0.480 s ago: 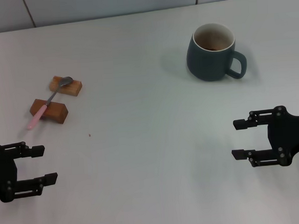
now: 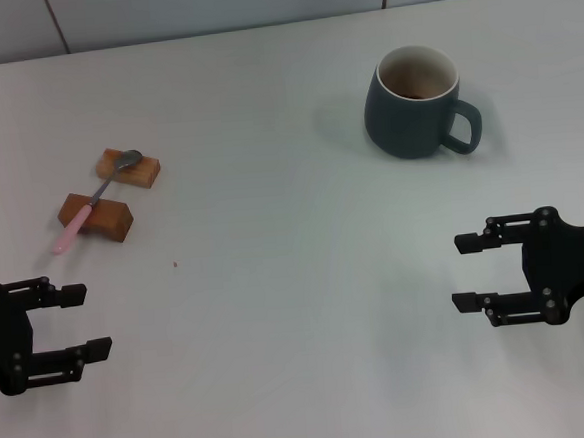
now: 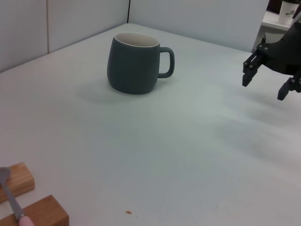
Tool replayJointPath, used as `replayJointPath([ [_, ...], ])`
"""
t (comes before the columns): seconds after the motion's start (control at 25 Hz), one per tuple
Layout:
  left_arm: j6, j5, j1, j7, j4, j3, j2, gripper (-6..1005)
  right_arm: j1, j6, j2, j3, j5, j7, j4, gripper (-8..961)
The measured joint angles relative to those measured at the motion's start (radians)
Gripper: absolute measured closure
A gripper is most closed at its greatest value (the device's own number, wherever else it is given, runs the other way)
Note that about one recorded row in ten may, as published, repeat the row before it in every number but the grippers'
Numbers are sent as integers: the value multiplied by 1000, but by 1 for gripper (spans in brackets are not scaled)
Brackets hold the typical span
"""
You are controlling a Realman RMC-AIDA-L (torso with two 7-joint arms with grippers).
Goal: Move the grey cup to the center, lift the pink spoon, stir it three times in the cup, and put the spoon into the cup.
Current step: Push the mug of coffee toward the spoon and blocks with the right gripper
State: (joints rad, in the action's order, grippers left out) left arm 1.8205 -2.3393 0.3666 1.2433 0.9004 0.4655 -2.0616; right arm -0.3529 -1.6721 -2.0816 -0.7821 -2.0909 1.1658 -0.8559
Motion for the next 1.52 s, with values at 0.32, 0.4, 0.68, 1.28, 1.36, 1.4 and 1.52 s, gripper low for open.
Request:
replayJointPath([
  [0.32,-1,0,0,0,0,-1,0,261,0,0,0,0,0,0,0,280],
  [0.4,-1,0,1,0,0,-1,0,261,0,0,0,0,0,0,0,280],
  [0.68,-4,0,3,1,0,-1,0,261,-1,0,0,0,9,0,0,312],
  [1.28,-4,0,3,1,0,-1,-1,260,9,-21,1,8,73,0,-10,664],
  [1.36,-4,0,3,1,0,-1,-1,260,10,-24,2,17,85,0,-12,700],
  [1.4,-4,0,3,1,0,-1,-1,260,11,-24,2,23,88,0,-12,719],
  [1.52,-4,0,3,1,0,-1,-2,260,12,-26,3,41,93,1,-14,774],
])
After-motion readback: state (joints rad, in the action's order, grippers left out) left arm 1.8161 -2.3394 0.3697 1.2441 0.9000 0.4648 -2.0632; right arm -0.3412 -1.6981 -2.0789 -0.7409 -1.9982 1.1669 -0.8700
